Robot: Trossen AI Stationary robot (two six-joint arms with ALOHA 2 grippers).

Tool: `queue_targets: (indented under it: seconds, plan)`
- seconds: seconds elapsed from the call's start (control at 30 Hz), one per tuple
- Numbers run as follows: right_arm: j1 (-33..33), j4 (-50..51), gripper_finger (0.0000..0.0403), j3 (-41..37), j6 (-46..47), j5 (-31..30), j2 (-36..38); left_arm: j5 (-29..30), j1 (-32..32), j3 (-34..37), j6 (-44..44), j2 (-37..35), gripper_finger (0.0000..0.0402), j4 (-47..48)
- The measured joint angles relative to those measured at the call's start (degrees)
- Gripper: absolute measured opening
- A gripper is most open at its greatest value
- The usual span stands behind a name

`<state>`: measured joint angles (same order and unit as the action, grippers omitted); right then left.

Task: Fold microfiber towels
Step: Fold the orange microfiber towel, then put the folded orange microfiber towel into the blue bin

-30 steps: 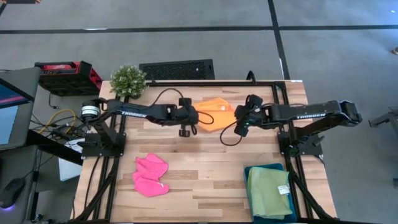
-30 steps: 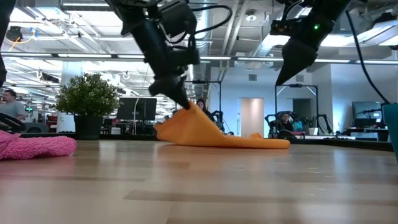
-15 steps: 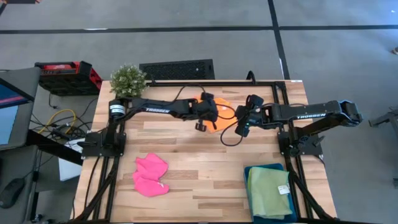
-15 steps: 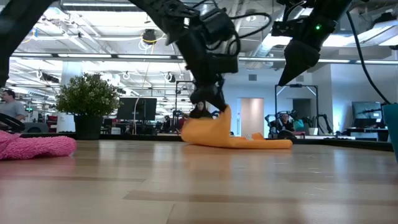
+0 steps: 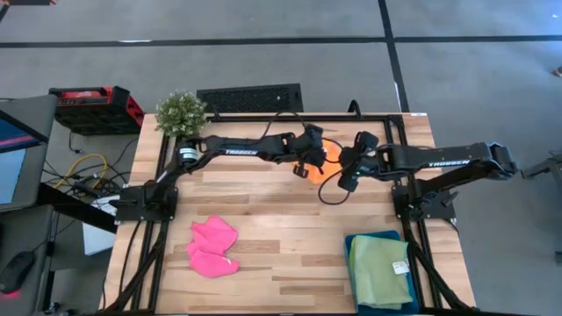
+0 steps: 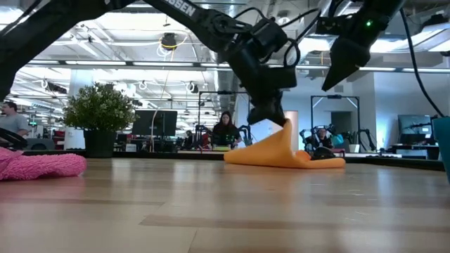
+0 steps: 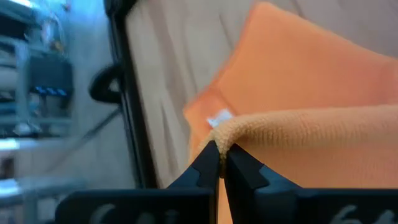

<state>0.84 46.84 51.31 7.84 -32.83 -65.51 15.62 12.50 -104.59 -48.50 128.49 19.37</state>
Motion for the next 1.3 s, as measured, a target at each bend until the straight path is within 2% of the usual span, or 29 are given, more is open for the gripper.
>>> queue_targets:
  seconds: [0.27,0.7,1.13,1.3]
  plan:
    - [0.0,1.0,0.0244,0.0,0.3,0.0,3.3,-5.0,0.5,-0.4,-6.1,2.3,0.0000,-7.9]
    - [0.0,1.2,0.0244,0.0,0.3,0.1,4.8,-6.3,0.6,-0.3,-5.3,3.9,0.0003,-11.0]
    - [0.0,1.2,0.0244,0.0,0.0,0.1,4.8,-6.3,0.4,-0.3,-2.0,3.9,0.0104,-11.6]
    - [-0.1,3.4,0.0244,0.0,-2.5,0.1,4.8,-5.7,-0.3,-0.3,0.4,3.8,0.0126,-11.4]
